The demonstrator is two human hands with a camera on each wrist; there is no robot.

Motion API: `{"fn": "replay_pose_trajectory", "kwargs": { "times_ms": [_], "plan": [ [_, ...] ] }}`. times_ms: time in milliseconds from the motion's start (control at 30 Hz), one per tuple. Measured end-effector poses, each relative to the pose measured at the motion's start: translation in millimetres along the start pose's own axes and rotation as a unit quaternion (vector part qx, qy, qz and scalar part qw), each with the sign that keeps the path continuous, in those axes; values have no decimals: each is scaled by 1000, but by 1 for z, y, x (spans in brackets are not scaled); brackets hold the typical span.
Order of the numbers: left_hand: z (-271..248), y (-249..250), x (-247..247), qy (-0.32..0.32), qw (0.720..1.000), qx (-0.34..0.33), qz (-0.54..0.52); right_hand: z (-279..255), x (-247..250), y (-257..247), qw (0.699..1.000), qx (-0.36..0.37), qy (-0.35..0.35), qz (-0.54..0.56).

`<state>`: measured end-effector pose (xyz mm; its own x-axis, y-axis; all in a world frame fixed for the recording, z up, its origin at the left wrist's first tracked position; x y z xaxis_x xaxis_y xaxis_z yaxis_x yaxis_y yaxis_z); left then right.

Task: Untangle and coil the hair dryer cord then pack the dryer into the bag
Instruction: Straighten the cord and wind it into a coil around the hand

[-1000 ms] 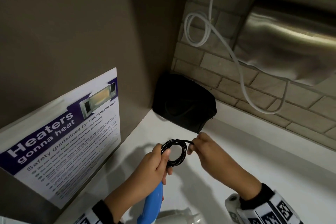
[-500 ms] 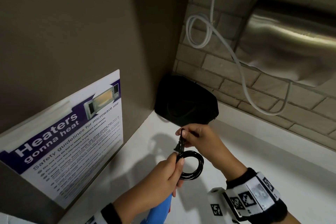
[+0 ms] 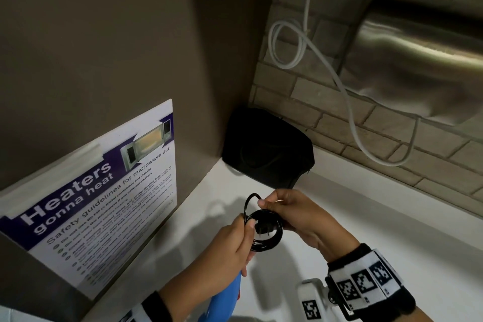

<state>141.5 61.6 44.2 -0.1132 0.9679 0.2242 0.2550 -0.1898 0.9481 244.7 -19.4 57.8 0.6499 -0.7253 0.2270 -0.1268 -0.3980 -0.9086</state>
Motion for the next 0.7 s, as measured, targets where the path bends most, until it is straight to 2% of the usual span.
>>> {"fn": "replay_pose_trajectory", "kwargs": {
  "times_ms": [200, 267, 400, 467, 533, 633, 700],
  "plan": [
    [1, -1, 4, 20, 1000, -3, 18, -9, -7, 2, 999, -36, -36, 7],
    [3, -1, 7, 37, 999, -1, 26, -16, -9, -9, 999, -19, -40, -15],
    [5, -3, 8, 47, 998, 6, 36, -38, -28, -27, 989, 33, -112, -93],
    [7, -4, 7, 53, 998, 7, 39, -45, -32, -27, 981, 41, -120, -143],
    [9, -6, 8, 57, 998, 14, 30, -47, -33, -29, 961, 70, -113, -241],
    [13, -13, 11, 60, 998, 33, 12, -52, -33, -37, 898, 130, -84, -411],
    [15, -18, 16, 61, 997, 48, -17, -59, -33, -43, 880, 172, -74, -437]
  ]
}}
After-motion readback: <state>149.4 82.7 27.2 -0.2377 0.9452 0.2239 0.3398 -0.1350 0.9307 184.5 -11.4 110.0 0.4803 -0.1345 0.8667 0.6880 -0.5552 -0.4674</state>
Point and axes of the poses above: each hand's wrist, its own z-axis towards the middle knuckle, its own x-axis out of the back of the hand, y = z × x, the point moved 9 cm from there along z, towards the middle knuckle, and after that the axes turned 6 degrees about x, right-handed, at the moved point
